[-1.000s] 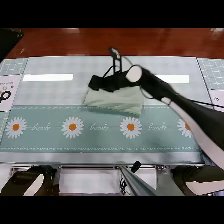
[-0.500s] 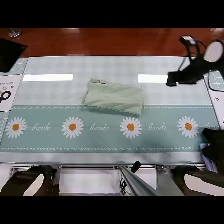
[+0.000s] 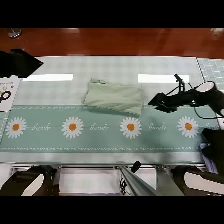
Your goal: Fold the shirts.
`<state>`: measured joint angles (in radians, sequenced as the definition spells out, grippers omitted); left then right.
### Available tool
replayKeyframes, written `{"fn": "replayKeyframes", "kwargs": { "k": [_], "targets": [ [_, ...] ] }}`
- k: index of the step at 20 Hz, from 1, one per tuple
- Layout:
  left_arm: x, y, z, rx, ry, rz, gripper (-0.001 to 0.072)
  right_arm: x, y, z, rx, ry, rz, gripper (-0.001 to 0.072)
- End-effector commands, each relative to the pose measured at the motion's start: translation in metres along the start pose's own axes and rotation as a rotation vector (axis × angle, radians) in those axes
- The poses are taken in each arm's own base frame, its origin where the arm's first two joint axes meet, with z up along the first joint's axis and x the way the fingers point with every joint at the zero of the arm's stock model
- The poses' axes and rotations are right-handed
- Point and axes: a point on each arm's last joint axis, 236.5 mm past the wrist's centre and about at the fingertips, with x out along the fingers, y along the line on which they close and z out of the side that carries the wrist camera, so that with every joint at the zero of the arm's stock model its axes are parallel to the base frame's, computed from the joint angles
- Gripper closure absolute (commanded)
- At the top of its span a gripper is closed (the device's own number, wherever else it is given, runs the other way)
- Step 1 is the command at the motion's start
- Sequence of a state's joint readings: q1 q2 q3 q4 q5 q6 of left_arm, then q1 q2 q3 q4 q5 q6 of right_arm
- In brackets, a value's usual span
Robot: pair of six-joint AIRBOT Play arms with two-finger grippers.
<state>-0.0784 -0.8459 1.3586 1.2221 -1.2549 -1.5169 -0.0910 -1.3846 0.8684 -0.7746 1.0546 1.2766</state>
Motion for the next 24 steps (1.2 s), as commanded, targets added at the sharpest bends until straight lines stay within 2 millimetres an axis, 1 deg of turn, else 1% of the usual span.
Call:
{"fn": "replayKeyframes", "kwargs": {
  "k": [1, 3, 5, 7, 8, 9, 10, 11, 12, 13, 14, 15, 17, 18, 19, 21, 22, 23, 24],
  "targets": [
    [0.006, 0.003, -0.003, -0.032, 0.021, 0.003, 0.0242, 0.038, 0.031, 0.008, 0.044, -0.068, 0.100, 0.0101],
    [0.006, 0.003, -0.003, -0.032, 0.021, 0.003, 0.0243, 0.050, 0.039, 0.012, 0.060, -0.094, 0.108, 0.0104],
    [0.006, 0.003, -0.003, -0.032, 0.021, 0.003, 0.0242, 0.058, 0.042, 0.009, 0.082, -0.086, 0.111, 0.0109],
    [0.006, 0.003, -0.003, -0.032, 0.021, 0.003, 0.0243, 0.060, 0.043, 0.014, 0.124, -0.104, 0.109, 0.0125],
    [0.007, 0.003, -0.003, -0.032, 0.023, 0.003, 0.0242, 0.059, 0.044, 0.017, 0.138, -0.117, 0.119, 0.0157],
    [0.008, 0.003, -0.003, -0.033, 0.026, 0.003, 0.0243, 0.059, 0.046, 0.019, 0.144, -0.122, 0.125, 0.0335],
    [0.008, 0.003, -0.003, -0.034, 0.028, 0.003, 0.0242, 0.058, 0.047, 0.020, 0.132, -0.125, 0.129, 0.0552],
    [0.009, 0.004, -0.004, -0.034, 0.029, 0.004, 0.0243, 0.057, 0.051, 0.021, 0.098, -0.125, 0.137, 0.0678],
    [0.010, 0.004, -0.004, -0.035, 0.032, 0.004, 0.0243, 0.053, 0.058, 0.022, 0.056, -0.118, 0.151, 0.0678],
    [0.012, 0.005, -0.004, -0.036, 0.036, 0.004, 0.0243, 0.044, 0.068, 0.025, 0.004, -0.113, 0.177, 0.0679],
    [0.014, 0.006, -0.005, -0.038, 0.042, 0.004, 0.0243, 0.027, 0.081, 0.032, -0.039, -0.124, 0.203, 0.0679],
    [0.017, 0.007, -0.005, -0.040, 0.048, 0.005, 0.0242, 0.005, 0.093, 0.041, -0.089, -0.148, 0.219, 0.0679],
    [0.025, 0.010, -0.008, -0.047, 0.069, 0.006, 0.0243, -0.055, 0.120, 0.059, -0.167, -0.217, 0.227, 0.0679],
    [0.030, 0.011, -0.009, -0.052, 0.081, 0.007, 0.0243, -0.090, 0.127, 0.067, -0.185, -0.254, 0.200, 0.0679],
    [0.036, 0.013, -0.010, -0.057, 0.095, 0.007, 0.0243, -0.125, 0.129, 0.074, -0.211, -0.294, 0.153, 0.0679],
    [0.049, 0.018, -0.014, -0.067, 0.128, 0.010, 0.0244, -0.192, 0.127, 0.083, -0.227, -0.386, 0.057, 0.0679],
    [0.055, 0.020, -0.016, -0.072, 0.140, 0.011, 0.0247, -0.222, 0.125, 0.084, -0.212, -0.428, 0.021, 0.0679],
    [0.063, 0.023, -0.017, -0.070, 0.152, 0.013, 0.0269, -0.250, 0.121, 0.082, -0.185, -0.462, -0.002, 0.0679],
    [0.070, 0.026, -0.017, -0.070, 0.160, 0.014, 0.0273, -0.278, 0.117, 0.078, -0.146, -0.496, -0.012, 0.0679]
  ]
}}
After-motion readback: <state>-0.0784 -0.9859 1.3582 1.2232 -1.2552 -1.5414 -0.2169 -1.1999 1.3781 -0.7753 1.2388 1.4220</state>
